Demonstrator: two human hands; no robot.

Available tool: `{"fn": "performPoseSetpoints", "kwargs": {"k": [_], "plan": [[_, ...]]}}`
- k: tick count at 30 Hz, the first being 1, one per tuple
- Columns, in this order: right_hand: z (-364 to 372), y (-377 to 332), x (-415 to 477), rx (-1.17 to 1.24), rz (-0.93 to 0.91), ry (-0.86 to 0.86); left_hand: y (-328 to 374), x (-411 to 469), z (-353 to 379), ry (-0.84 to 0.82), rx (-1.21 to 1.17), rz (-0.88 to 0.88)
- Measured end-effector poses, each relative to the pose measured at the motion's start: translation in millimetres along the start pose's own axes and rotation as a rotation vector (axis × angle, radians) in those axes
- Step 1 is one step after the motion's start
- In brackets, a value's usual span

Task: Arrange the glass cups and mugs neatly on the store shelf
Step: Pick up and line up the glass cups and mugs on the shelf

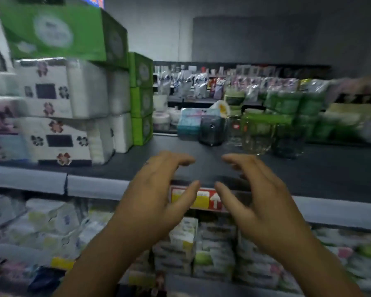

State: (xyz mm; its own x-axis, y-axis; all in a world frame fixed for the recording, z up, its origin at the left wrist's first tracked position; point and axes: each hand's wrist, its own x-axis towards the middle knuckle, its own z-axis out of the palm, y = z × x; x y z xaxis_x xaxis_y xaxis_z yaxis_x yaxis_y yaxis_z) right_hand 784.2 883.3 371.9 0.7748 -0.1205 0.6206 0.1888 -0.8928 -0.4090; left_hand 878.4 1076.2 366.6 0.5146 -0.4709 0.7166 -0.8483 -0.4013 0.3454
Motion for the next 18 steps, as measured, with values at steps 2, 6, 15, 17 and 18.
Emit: {"fn": "performPoseSetpoints", "kwargs": {"k": [2,6,15,17,18], "plan": [[-9.5,1.9,26.7,-0.057,0.014,0.023,-6.0,37.4,-1.0,-0.053,0.002,0.059],[-17.0,28.3,94.2,-0.191,0.031,0.011,-28.0,120.2,14.8,-0.148,0.052,0.147],[-19.2,84.9,227.7,-0.71,0.172,-0.249,-91.1,254.1,81.9,-0.5,0.335,0.133],[-14.7,92.0,242.3,-0.822,0.196,-0.331,-98.9,262.7,90.1,-0.552,0.339,0.138],[-11.4,96.7,247.8,-0.832,0.205,-0.361,-102.0,264.9,93.5,-0.579,0.337,0.148]]}}
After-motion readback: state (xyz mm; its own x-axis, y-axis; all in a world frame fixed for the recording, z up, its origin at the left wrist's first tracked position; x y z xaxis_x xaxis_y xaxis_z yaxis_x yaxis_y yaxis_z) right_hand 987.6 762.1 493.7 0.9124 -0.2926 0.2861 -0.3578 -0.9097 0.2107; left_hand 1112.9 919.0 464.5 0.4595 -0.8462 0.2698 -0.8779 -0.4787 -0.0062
